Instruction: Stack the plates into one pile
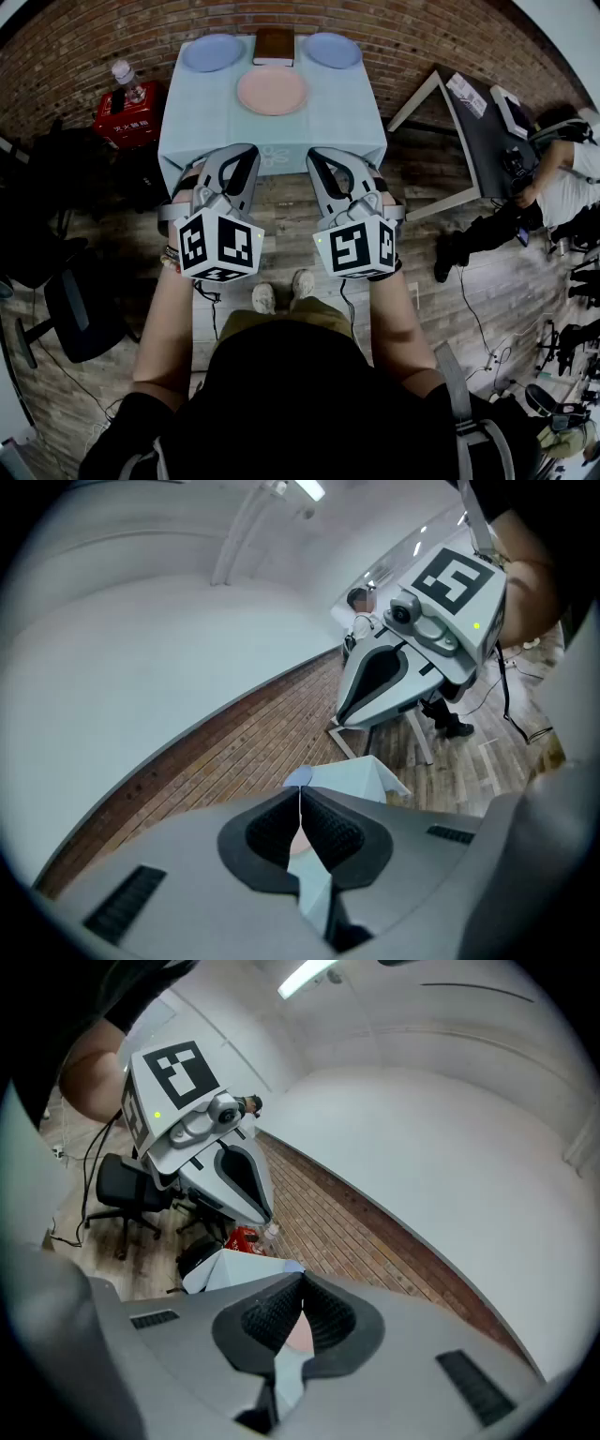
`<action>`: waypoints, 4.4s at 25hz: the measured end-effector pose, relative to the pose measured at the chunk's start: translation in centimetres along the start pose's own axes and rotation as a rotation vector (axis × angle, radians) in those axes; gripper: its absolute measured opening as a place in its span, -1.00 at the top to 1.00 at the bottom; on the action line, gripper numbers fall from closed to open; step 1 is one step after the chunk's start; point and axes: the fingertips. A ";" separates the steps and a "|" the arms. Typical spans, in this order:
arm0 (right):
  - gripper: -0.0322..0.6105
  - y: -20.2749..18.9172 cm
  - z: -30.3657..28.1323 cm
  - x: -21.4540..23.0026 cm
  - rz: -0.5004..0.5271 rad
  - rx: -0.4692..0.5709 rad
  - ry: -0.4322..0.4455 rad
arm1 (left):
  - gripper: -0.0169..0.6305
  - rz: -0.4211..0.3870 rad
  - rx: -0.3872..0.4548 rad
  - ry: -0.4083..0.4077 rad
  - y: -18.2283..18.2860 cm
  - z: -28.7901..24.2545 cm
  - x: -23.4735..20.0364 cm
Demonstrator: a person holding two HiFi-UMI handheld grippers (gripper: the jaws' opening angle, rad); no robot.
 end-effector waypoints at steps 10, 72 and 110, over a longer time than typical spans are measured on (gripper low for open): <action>0.79 -0.3 -0.4 -0.2 0.002 0.011 0.014 | 0.87 0.021 0.007 0.002 -0.1 0.2 -0.1; 0.79 -13.8 -32.2 19.0 -0.040 0.174 0.132 | 0.87 -0.043 -0.129 -0.037 -4.3 -34.1 -13.5; 0.79 -21.3 -36.8 19.5 -0.094 0.085 0.200 | 0.44 0.025 -0.364 -0.390 -18.4 -44.7 -1.5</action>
Point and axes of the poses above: the fingertips, and each gripper's own axes: z backward along the fingers, x to its right, y out of its top, and after that the axes turned 2 degrees about z, right-handed
